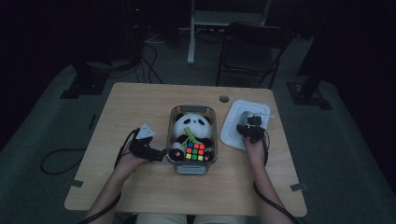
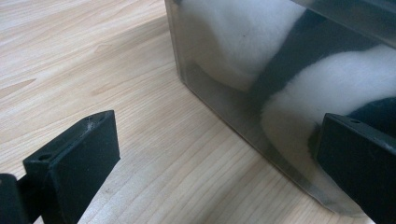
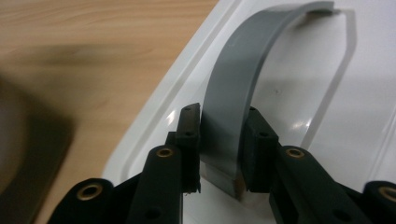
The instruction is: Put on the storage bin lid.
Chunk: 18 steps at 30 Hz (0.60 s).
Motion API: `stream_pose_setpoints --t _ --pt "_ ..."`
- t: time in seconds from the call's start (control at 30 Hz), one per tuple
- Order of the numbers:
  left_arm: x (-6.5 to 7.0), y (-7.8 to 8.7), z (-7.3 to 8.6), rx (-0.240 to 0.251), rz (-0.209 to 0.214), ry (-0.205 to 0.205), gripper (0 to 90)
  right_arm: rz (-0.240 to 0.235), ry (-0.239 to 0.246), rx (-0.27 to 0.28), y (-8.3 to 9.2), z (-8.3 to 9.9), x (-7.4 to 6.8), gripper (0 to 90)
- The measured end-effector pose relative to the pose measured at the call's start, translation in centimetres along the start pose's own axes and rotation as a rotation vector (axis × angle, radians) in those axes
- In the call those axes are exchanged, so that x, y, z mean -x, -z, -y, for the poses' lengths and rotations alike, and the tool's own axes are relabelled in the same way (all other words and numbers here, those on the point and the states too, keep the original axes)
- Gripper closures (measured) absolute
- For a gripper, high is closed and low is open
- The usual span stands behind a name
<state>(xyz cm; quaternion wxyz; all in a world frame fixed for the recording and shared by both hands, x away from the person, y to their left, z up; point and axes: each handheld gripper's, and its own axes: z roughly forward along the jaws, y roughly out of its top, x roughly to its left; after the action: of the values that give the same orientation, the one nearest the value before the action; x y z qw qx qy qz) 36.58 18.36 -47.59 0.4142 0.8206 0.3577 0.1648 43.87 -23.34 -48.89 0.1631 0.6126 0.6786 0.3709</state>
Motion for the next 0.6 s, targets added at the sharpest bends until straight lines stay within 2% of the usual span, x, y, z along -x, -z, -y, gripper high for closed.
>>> stream_pose_setpoints --t 0.07,0.1,0.13,0.17,0.23,0.3,0.4,0.5,0.53,0.57,0.6 --pt "0.0 0.0 0.0 -0.003 0.003 0.0 0.6 -0.069 0.035 -0.011 1.1 0.7 0.1 73.0" --pt "0.0 0.0 0.0 -0.003 0.003 0.0 0.6 -0.069 0.035 -0.011 1.1 0.7 0.1 73.0" --pt "0.0 0.0 0.0 -0.005 0.001 -0.002 0.6 -0.137 0.064 -0.036 2.3 1.5 0.2 72.9" --pt "0.1 0.0 0.1 -0.01 0.0 -0.002 0.6 -0.159 0.073 -0.039 2.7 1.9 0.3 72.9" --pt "0.1 0.0 0.1 -0.009 -0.002 -0.002 0.6 -0.168 0.079 -0.046 3.0 2.1 0.3 72.9" --pt "0.2 0.1 0.0 -0.005 -0.006 -0.001 0.6 -0.208 0.114 -0.067 3.8 3.4 0.6 72.9" --pt "0.2 0.1 -0.1 -0.007 -0.009 -0.002 0.6 -0.219 0.134 -0.095 4.3 4.5 1.0 72.4" --pt "0.2 0.2 -0.3 -0.005 -0.019 -0.006 0.6 -0.25 0.114 -0.115 4.5 5.5 1.8 70.0" --pt "0.3 0.2 -0.3 -0.005 -0.02 -0.008 0.6 -0.236 0.116 -0.118 4.6 5.7 1.9 65.6" --pt "0.3 0.3 -0.3 -0.006 -0.02 -0.01 0.6 -0.216 0.115 -0.107 4.7 5.9 2.1 57.1" --pt "0.4 0.3 -0.3 -0.007 -0.018 -0.012 0.6 -0.206 0.093 -0.102 4.8 6.0 2.3 49.4"
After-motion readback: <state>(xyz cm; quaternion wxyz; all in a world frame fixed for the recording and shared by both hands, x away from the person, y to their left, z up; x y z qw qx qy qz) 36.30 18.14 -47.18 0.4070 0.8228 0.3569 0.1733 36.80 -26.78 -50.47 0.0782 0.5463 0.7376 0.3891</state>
